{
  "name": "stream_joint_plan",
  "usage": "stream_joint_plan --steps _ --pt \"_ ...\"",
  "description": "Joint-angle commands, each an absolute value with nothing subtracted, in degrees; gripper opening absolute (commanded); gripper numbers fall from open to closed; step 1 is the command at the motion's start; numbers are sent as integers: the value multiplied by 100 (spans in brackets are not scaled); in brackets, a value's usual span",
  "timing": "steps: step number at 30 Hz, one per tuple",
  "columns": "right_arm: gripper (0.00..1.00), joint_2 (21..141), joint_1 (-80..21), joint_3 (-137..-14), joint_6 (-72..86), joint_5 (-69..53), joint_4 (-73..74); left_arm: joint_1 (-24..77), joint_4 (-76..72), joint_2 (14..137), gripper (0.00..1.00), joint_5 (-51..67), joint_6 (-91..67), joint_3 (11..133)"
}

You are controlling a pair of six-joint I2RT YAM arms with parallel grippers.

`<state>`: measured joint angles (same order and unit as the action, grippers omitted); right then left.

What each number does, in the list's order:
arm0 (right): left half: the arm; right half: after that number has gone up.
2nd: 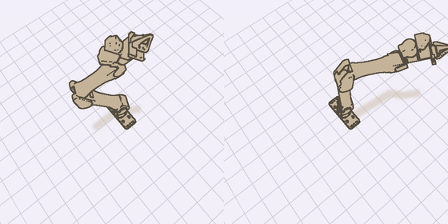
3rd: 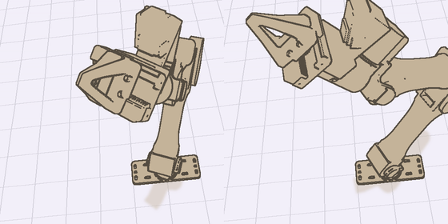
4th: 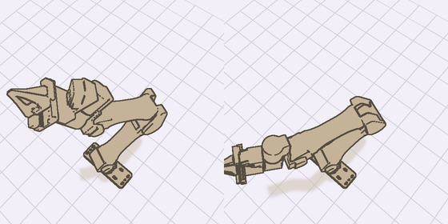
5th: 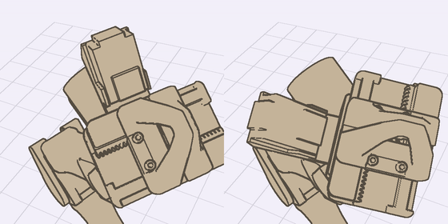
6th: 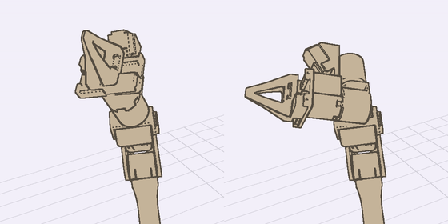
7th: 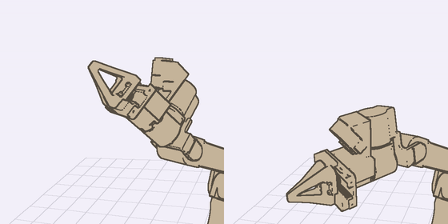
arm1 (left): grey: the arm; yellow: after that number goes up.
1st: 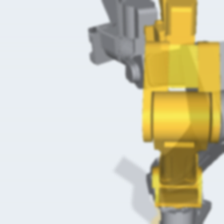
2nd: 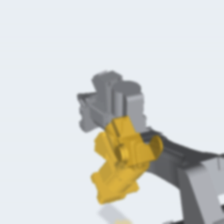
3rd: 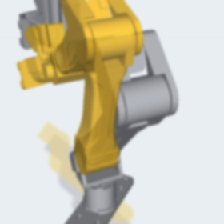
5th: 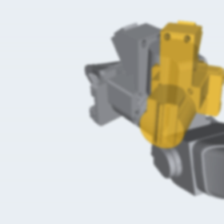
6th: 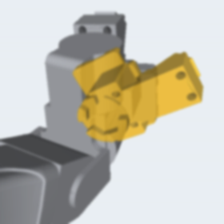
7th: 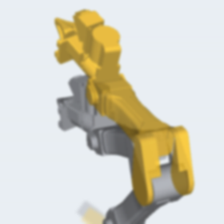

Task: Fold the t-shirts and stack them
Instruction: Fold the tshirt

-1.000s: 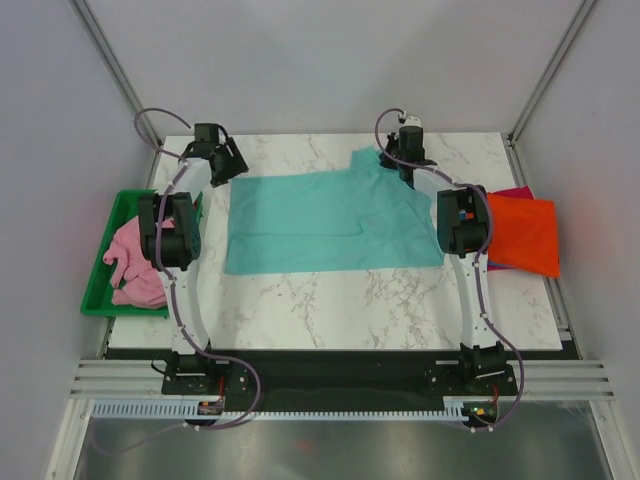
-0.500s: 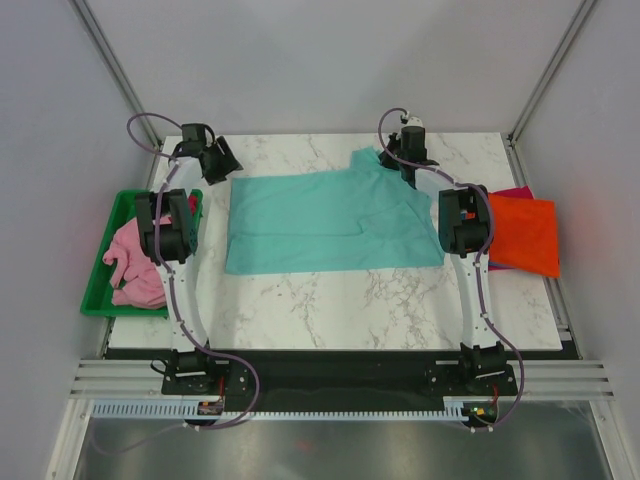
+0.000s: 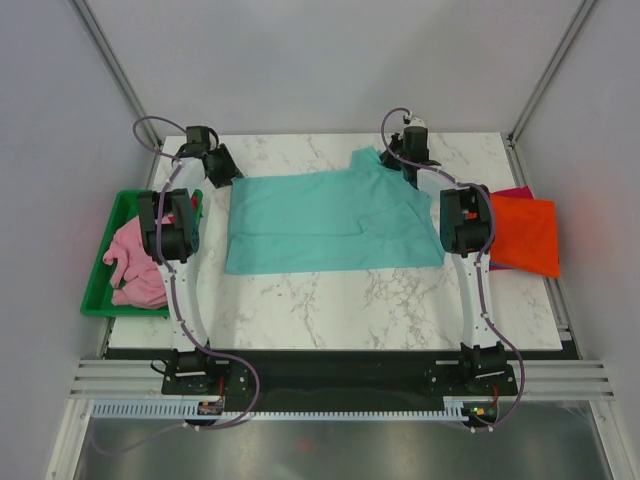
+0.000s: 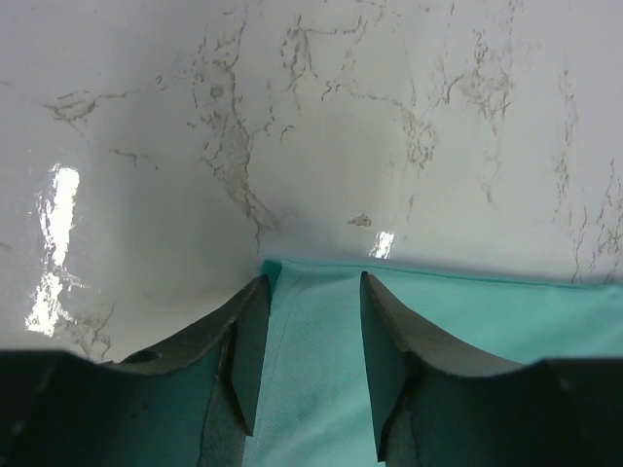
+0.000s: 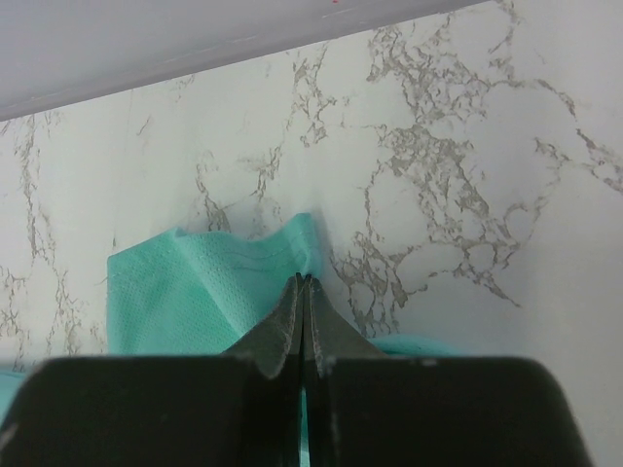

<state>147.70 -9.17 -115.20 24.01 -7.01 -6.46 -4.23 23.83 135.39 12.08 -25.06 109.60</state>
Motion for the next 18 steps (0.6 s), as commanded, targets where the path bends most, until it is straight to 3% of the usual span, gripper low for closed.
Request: stream_joint_plan --steps 1,6,15,18 --pt "0 14502 -870 -11505 2470 -809 -773 -361 2478 13614 49 1160 -2373 11144" --pt "0 14528 -844 -11496 2496 -861 -773 -325 2628 13772 43 1160 -2320 11451" --pt "0 14528 -826 -11487 2505 -896 -782 -325 2663 13825 5 1195 -2294 11549" --pt "0 14450 -817 -11408 2470 -1133 -966 -316 2707 13746 2 1213 -2268 11496"
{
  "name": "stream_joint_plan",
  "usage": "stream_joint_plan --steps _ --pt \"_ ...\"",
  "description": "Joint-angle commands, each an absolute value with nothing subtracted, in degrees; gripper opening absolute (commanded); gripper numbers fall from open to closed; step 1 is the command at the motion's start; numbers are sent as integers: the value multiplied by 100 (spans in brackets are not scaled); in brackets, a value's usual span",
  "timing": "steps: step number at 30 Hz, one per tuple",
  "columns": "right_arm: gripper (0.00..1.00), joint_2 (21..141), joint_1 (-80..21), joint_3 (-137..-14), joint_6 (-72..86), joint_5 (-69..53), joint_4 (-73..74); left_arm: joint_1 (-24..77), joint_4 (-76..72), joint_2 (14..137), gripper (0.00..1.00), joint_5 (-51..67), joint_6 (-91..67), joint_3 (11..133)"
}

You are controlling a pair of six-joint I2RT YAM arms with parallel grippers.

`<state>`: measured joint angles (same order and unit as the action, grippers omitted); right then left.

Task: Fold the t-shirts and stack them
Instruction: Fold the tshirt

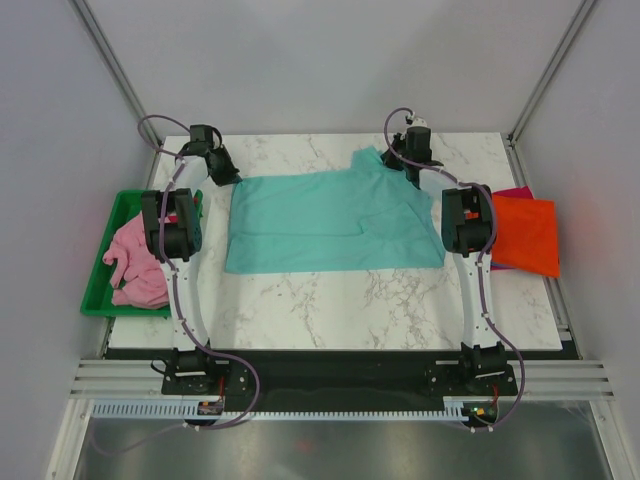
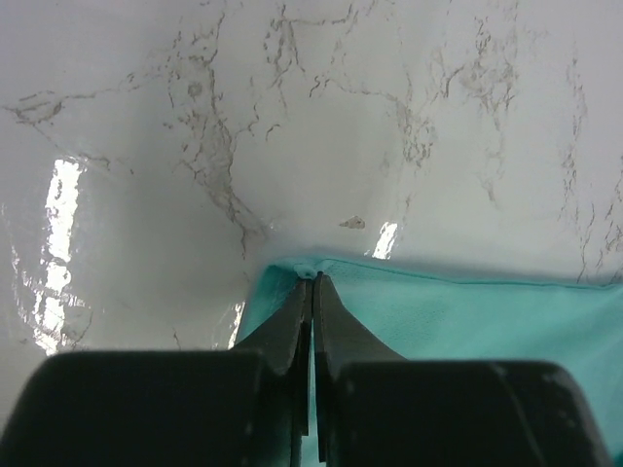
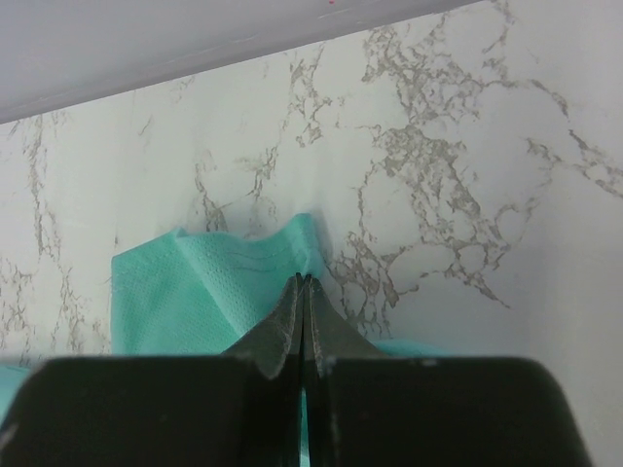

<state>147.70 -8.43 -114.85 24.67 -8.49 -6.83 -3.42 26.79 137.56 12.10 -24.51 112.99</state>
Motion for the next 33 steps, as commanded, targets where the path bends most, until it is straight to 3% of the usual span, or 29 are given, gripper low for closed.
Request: stream_joint_plan --steps 1,9,33 --pt "0 14388 -826 -11373 2461 -1369 -1045 -308 2707 13642 2 1239 -2259 11470" --pt "0 13264 -853 -10495 2118 -1731 -1345 -316 2786 12736 2 1133 -2320 10723" --pt "0 8720 -984 -5512 1503 -1486 -1196 -316 2224 10038 2 1063 -1969 7278"
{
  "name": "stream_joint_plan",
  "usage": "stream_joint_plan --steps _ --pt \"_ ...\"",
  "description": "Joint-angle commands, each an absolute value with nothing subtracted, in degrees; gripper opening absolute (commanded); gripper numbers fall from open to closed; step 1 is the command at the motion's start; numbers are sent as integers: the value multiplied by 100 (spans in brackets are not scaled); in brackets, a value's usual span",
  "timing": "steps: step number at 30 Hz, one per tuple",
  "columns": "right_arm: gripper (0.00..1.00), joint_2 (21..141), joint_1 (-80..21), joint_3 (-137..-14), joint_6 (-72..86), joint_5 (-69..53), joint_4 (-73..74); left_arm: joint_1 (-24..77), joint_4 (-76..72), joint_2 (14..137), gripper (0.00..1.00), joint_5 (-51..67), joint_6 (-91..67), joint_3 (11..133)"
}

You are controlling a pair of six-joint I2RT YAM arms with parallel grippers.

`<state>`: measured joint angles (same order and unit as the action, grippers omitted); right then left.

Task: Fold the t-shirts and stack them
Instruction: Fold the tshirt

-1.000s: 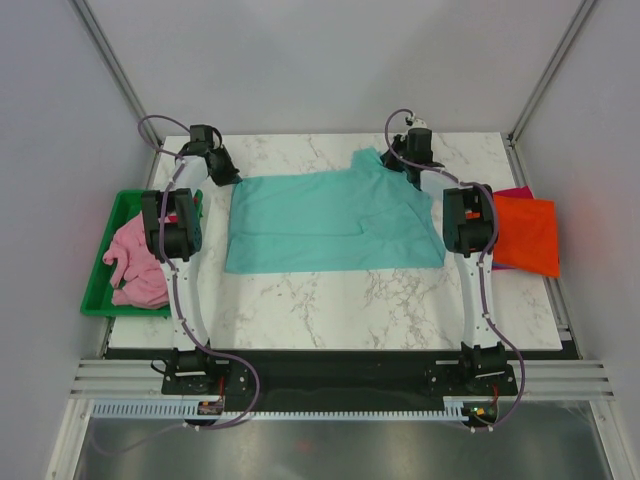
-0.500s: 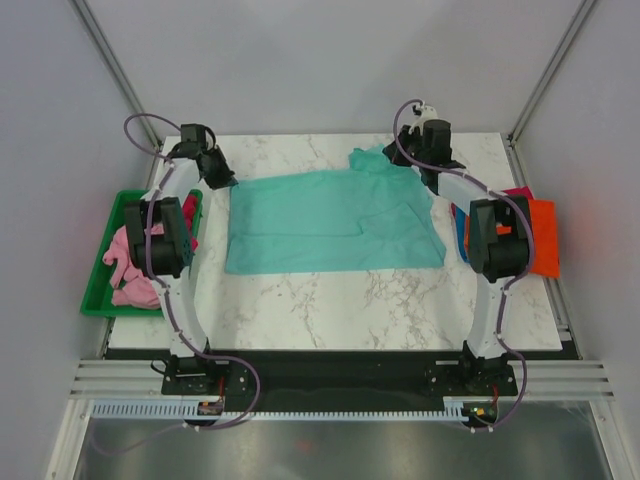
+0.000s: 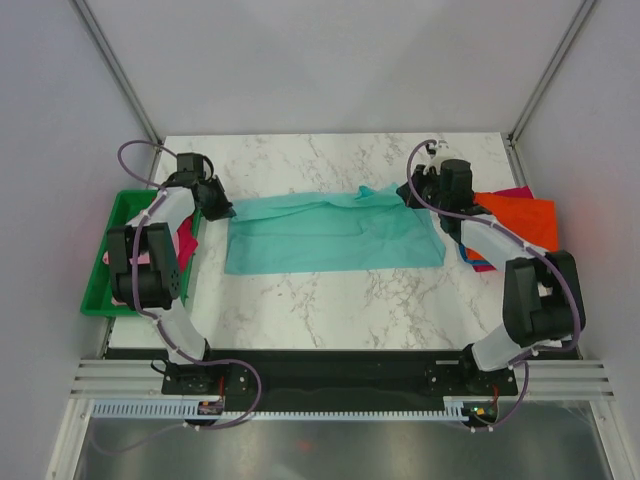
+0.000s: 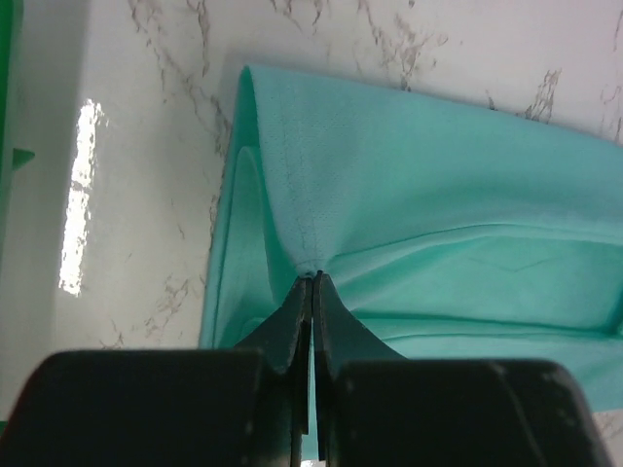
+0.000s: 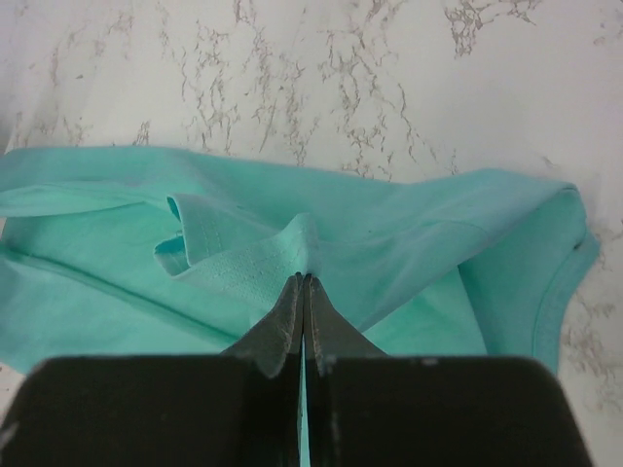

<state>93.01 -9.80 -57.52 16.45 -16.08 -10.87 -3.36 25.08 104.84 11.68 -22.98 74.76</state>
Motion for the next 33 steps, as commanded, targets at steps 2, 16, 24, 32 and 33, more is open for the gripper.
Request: stream_joint_plan --steps 2,16,24,32,33 --pt "0 8333 -984 -5213 1486 -1415 -1108 -316 2206 9906 2 1055 -1925 7137" --pt "0 7006 -984 -3772 1652 -880 -949 -325 2188 9651 2 861 -1723 6680" --pt "1 6417 -984 -2665 2311 -317 -1222 -316 2206 9142 3 695 -1696 6179" --pt "60 6249 -984 -2303 2671 -44 -827 -316 2487 8517 63 476 -1670 5731" --pt "65 6092 -984 -2242 2689 -53 -791 -316 2513 8299 64 370 -1670 5713"
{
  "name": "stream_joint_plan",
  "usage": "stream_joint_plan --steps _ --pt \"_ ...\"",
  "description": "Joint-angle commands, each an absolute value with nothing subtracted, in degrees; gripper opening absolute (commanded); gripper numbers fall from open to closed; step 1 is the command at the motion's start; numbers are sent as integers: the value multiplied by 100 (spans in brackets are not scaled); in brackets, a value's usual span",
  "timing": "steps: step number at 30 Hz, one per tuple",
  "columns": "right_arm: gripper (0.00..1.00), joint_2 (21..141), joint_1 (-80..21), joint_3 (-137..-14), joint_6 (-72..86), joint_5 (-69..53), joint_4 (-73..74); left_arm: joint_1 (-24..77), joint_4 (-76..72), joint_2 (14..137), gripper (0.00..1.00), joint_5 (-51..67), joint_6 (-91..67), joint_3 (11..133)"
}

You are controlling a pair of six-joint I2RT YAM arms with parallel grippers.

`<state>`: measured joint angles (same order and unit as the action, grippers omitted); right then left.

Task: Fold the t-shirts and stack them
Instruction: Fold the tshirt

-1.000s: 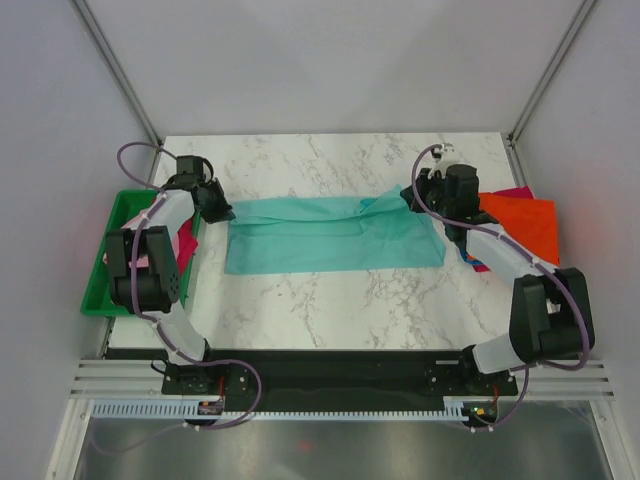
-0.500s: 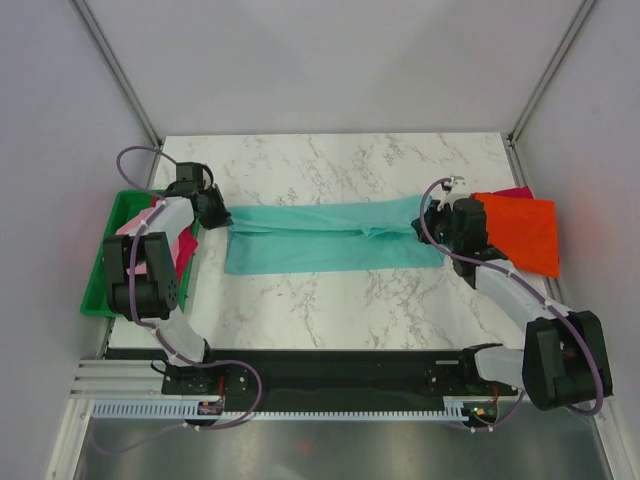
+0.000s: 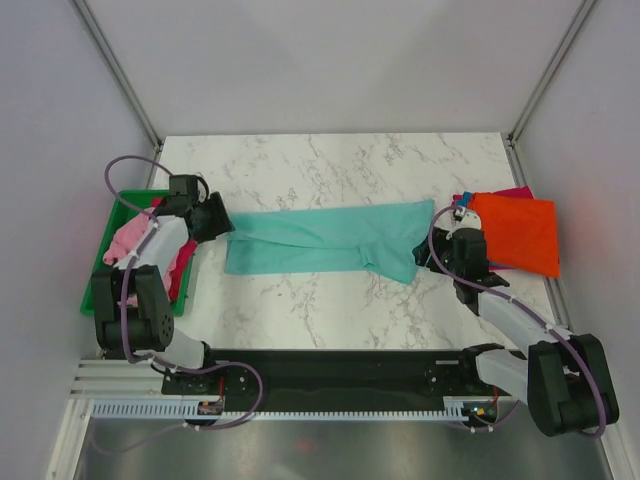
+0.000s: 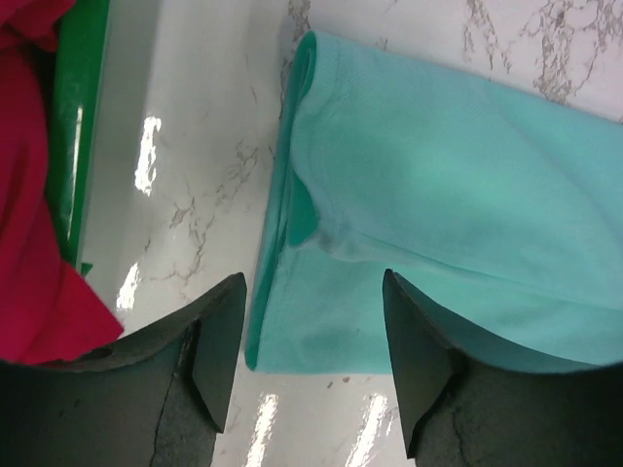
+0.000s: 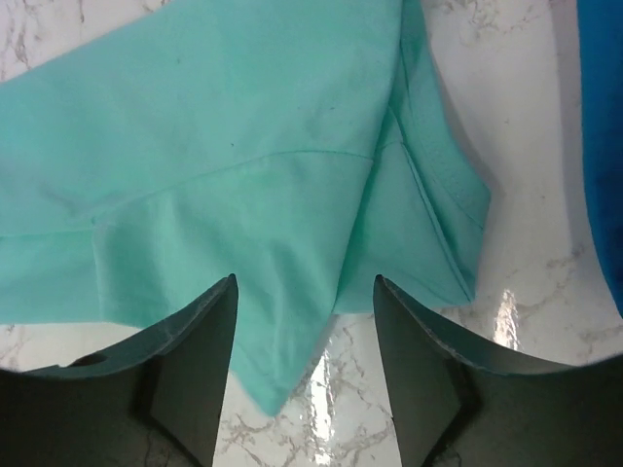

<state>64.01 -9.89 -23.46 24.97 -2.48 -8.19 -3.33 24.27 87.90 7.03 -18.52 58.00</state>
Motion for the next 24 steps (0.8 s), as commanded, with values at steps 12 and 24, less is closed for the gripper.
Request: stream_joint_plan --steps 12,24 --pt "70 5877 -1186 -3057 3120 -343 -167 939 2505 8471 65 -800 -1441 6468" --pt "75 9261 -1644 -4920 3577 263 491 1195 2926 10765 61 -501 -1880 7462"
